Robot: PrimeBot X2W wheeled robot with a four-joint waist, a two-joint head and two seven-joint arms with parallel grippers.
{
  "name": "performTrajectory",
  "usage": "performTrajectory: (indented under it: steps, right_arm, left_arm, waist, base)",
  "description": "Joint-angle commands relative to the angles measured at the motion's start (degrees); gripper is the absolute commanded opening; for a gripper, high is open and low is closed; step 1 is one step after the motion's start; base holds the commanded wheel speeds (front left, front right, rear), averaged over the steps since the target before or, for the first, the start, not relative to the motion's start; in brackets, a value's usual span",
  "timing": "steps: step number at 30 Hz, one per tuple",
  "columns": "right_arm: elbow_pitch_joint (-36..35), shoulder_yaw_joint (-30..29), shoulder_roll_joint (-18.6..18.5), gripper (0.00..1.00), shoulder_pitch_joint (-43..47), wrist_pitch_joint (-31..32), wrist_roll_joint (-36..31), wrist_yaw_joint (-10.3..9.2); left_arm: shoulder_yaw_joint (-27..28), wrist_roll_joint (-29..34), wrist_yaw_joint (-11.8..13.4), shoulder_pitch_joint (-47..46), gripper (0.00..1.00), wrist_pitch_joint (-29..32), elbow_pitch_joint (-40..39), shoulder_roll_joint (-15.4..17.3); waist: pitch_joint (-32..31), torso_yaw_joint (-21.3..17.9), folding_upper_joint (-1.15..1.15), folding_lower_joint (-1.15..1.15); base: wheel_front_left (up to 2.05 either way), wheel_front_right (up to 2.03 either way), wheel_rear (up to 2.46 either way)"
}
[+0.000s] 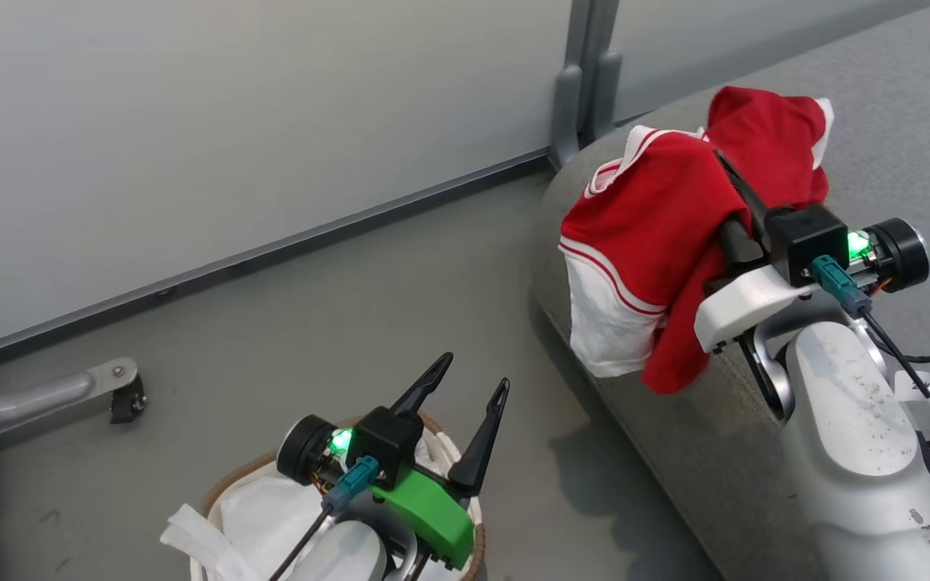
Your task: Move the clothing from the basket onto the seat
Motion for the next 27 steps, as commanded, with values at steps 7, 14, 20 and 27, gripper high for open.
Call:
performTrajectory:
  steps: [7, 14, 20, 27]
  right_arm:
    - [-1.0, -3.3, -0.1, 0.00, -1.4, -0.3, -1.8, -0.08]
    - [-2.7, -7.2, -0.7, 0.00, -7.9, -0.3, -4.7, -0.08]
    - [-3.2, -9.0, -5.9, 0.00, -19.5, -0.3, -6.4, -0.08]
    - [1.9, -13.8, -14.2, 0.00, -32.1, -0.1, -7.8, -0.08]
  left_arm:
    - [-0.5, 1.4, -0.3, -2.2, 1.00, 0.0, 0.1, 0.1]
    - [-0.9, 2.1, -0.4, -3.7, 1.00, 0.0, 0.3, 0.4]
    - [-0.4, 2.7, -0.4, -5.6, 1.00, 0.0, -0.7, 1.3]
    - [0.0, 4.8, -0.4, -9.1, 1.00, 0.0, -3.0, 3.4]
  waist:
    - [5.3, -5.9, -0.01, 0.00]
    - [9.1, -4.3, -0.01, 0.00]
    - [14.2, -1.6, -0.01, 0.00]
    - [21.8, 1.6, -0.01, 0.00]
  base:
    - [0.00, 0.00, 0.00]
    - [0.00, 0.00, 0.00]
    - [0.00, 0.00, 0.00]
    - [0.00, 0.00, 0.00]
